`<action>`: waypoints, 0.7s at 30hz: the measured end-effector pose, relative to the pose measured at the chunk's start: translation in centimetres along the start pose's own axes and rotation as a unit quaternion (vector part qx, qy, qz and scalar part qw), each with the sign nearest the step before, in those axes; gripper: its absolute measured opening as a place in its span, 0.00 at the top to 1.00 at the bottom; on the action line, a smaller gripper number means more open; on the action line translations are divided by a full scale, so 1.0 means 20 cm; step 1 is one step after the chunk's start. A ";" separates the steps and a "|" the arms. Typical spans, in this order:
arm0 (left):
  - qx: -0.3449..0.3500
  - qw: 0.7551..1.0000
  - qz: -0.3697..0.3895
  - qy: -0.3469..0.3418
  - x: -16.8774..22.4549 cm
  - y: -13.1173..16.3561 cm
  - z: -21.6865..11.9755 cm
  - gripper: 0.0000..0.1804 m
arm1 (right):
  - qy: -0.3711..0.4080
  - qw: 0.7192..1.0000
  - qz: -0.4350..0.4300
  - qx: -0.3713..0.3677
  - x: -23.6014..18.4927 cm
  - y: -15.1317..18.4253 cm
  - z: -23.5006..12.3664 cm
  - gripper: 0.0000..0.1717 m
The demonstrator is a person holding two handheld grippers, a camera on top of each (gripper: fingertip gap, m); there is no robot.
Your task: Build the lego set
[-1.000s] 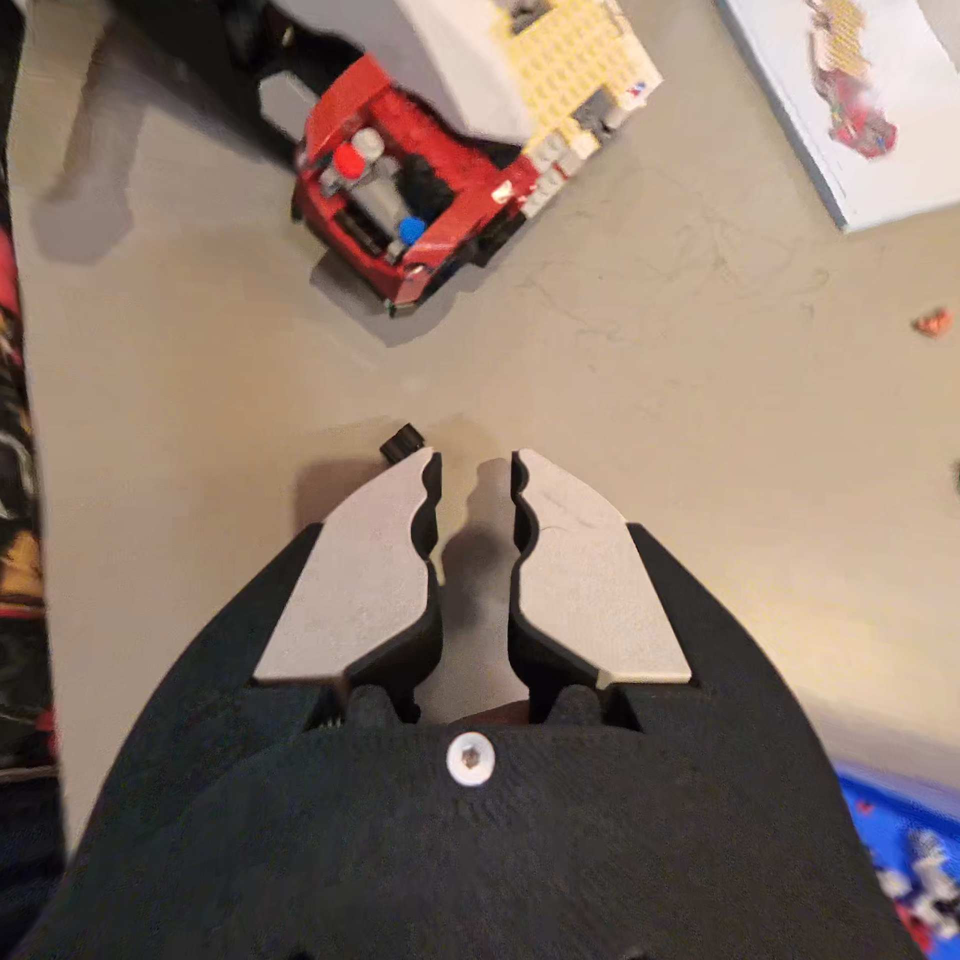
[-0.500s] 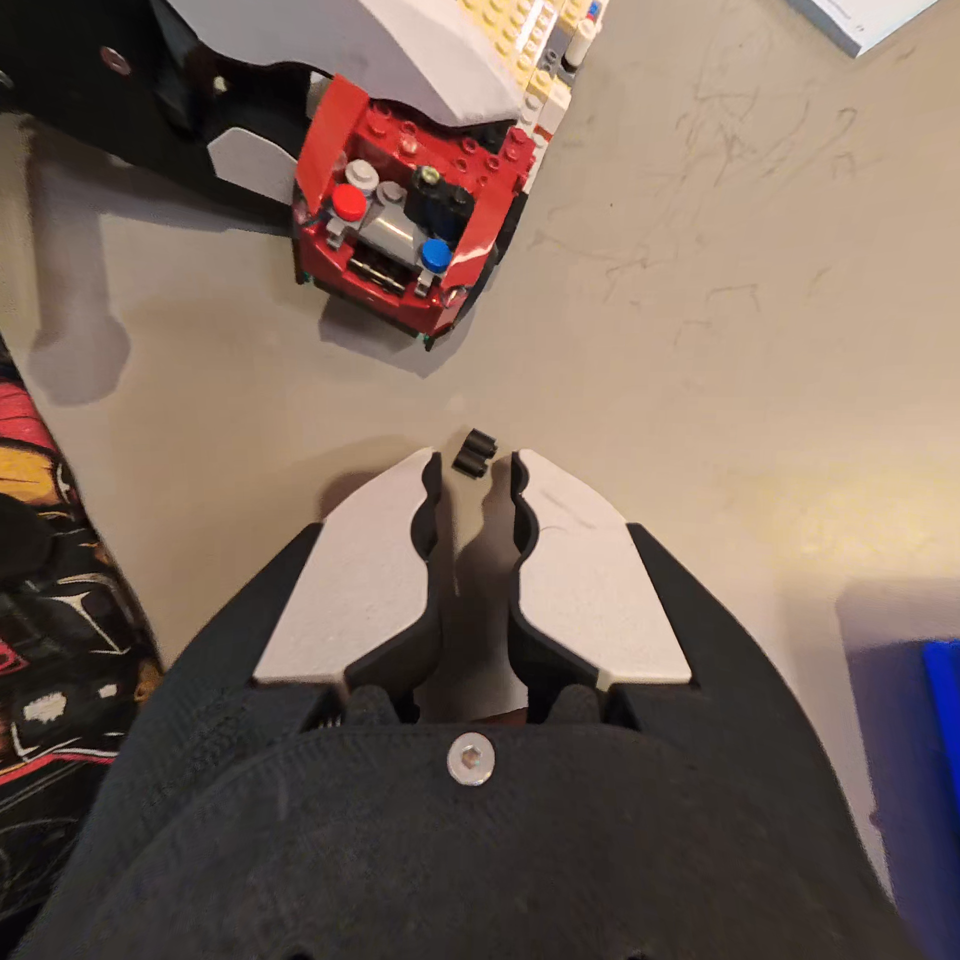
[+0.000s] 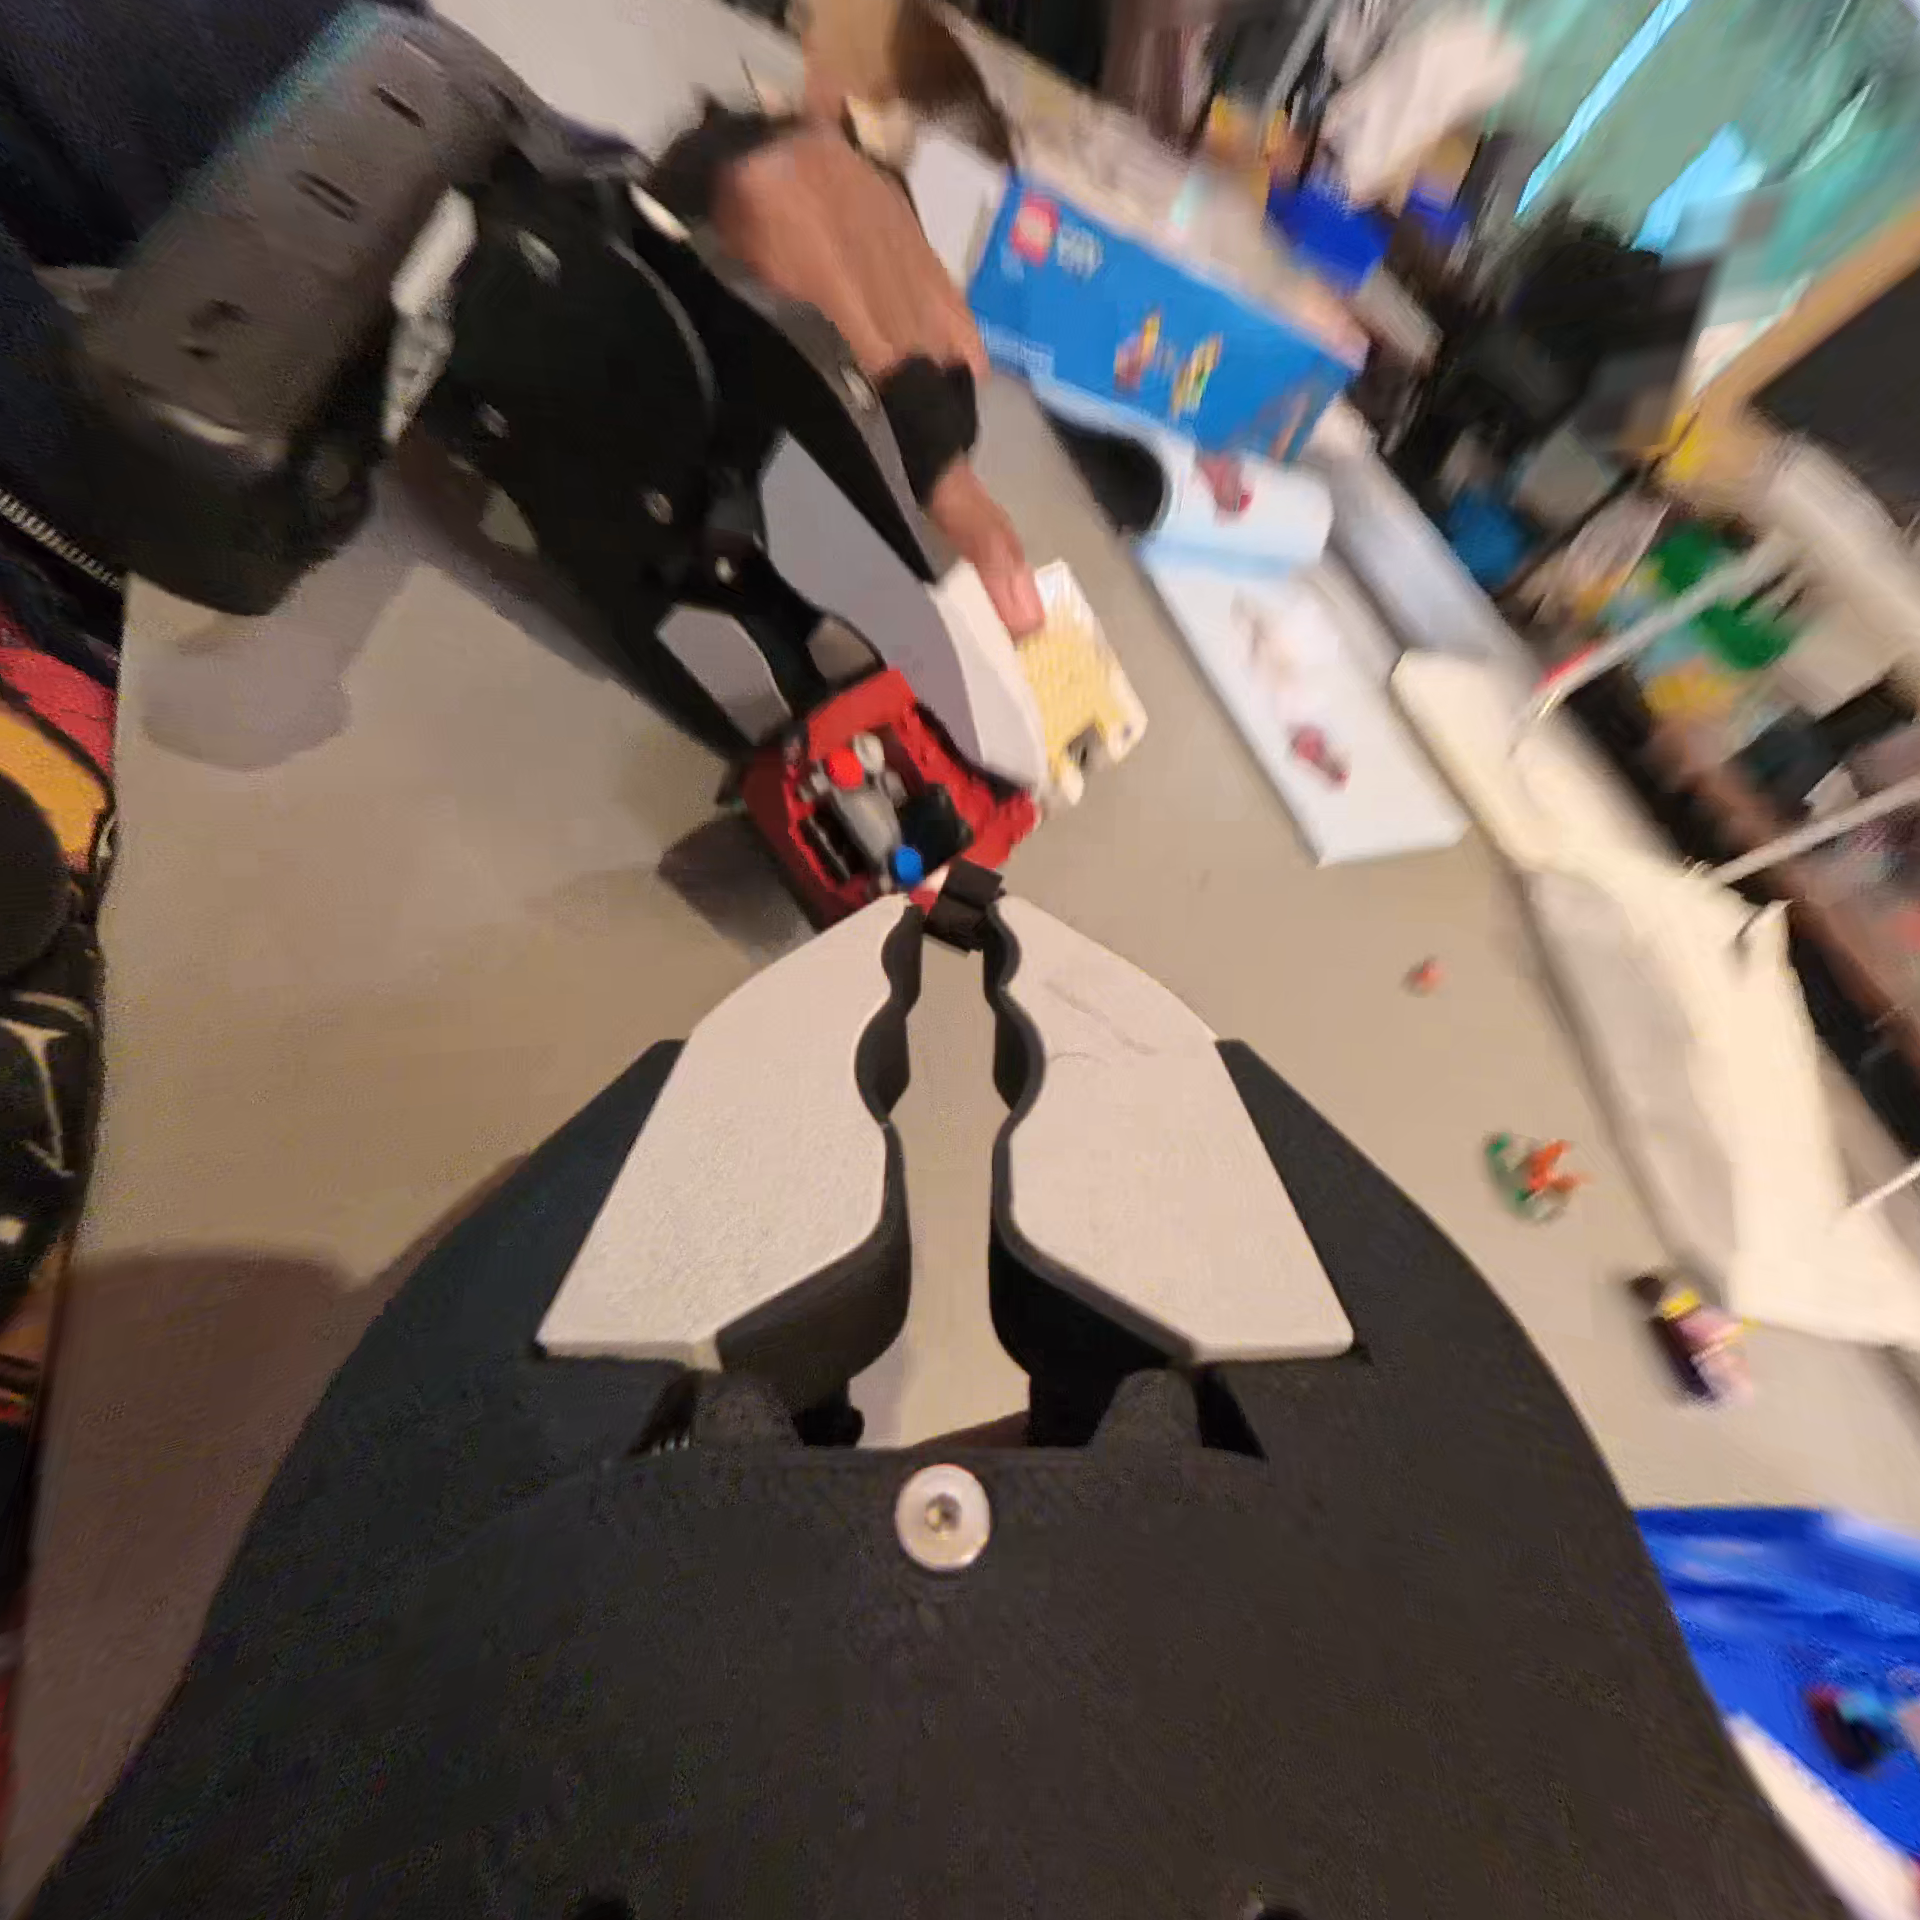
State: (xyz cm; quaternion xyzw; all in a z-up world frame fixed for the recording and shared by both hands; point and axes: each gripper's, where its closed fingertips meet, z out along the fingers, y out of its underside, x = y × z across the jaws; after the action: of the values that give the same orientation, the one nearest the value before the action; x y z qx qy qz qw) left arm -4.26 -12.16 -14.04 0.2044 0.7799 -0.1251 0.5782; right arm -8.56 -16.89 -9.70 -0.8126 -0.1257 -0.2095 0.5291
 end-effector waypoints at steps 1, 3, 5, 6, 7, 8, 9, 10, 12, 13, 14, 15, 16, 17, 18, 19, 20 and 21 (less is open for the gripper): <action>0.006 1.000 0.001 -0.006 -0.02 -0.02 0.00 0.81 | 0.011 0.999 -0.044 0.018 0.00 -0.05 -0.02 0.94; 0.013 1.000 0.009 -0.020 -0.05 -0.04 -0.01 0.81 | 0.037 0.989 -0.135 0.041 -0.01 -0.14 -0.04 0.94; 0.018 0.999 0.013 -0.028 -0.07 -0.07 -0.02 0.81 | 0.051 0.977 -0.204 0.028 -0.02 -0.17 -0.02 0.94; 0.020 0.999 0.015 -0.033 -0.09 -0.08 -0.02 0.81 | 0.052 0.972 -0.230 0.013 -0.02 -0.16 -0.01 0.94; 0.022 0.999 0.019 -0.038 -0.10 -0.09 -0.02 0.81 | 0.054 0.965 -0.255 -0.002 -0.02 -0.16 0.01 0.94; 0.024 0.999 0.022 -0.043 -0.11 -0.11 -0.03 0.81 | 0.059 0.958 -0.279 -0.013 -0.01 -0.15 0.02 0.94; 0.027 0.998 0.022 -0.047 -0.12 -0.12 -0.03 0.81 | 0.059 0.952 -0.300 -0.025 -0.01 -0.14 0.03 0.94; 0.029 0.998 0.023 -0.047 -0.13 -0.13 -0.03 0.81 | 0.054 0.947 -0.316 -0.033 -0.02 -0.14 0.04 0.93; 0.031 0.998 0.033 -0.047 -0.12 -0.14 -0.03 0.81 | 0.041 0.941 -0.335 -0.039 -0.04 -0.13 0.03 0.94; 0.033 0.998 0.035 -0.046 -0.12 -0.15 -0.03 0.81 | 0.036 0.939 -0.339 -0.039 -0.04 -0.12 0.03 0.94; 0.036 0.998 0.035 -0.045 -0.12 -0.15 -0.03 0.81 | 0.031 0.939 -0.341 -0.038 -0.05 -0.12 0.03 0.94; 0.039 0.998 0.034 -0.043 -0.11 -0.16 -0.03 0.81 | 0.026 0.939 -0.340 -0.035 -0.05 -0.12 0.02 0.94; 0.042 0.998 0.033 -0.042 -0.11 -0.16 -0.02 0.81 | 0.019 0.941 -0.337 -0.032 -0.05 -0.11 0.02 0.94; 0.043 0.998 0.033 -0.040 -0.10 -0.16 -0.02 0.81 | 0.013 0.944 -0.330 -0.029 -0.06 -0.11 0.02 0.94; 0.043 0.998 0.035 -0.039 -0.10 -0.16 -0.02 0.81 | 0.006 0.947 -0.322 -0.026 -0.06 -0.11 0.01 0.94; 0.043 0.998 0.036 -0.040 -0.09 -0.16 -0.02 0.81 | 0.000 0.949 -0.314 -0.021 -0.06 -0.11 0.01 0.94; 0.042 0.998 0.038 -0.041 -0.09 -0.15 -0.02 0.81 | -0.004 0.951 -0.309 -0.016 -0.07 -0.11 0.00 0.95; 0.042 0.997 0.039 -0.042 -0.09 -0.16 -0.02 0.81 | -0.008 0.952 -0.305 -0.012 -0.07 -0.11 0.00 0.95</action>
State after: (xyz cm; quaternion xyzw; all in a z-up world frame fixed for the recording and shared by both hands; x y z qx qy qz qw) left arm -5.64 -15.03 -12.24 0.2531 0.7406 -0.1434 0.6056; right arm -10.71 -15.94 -8.68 -0.7434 -0.3692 -0.3564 0.4289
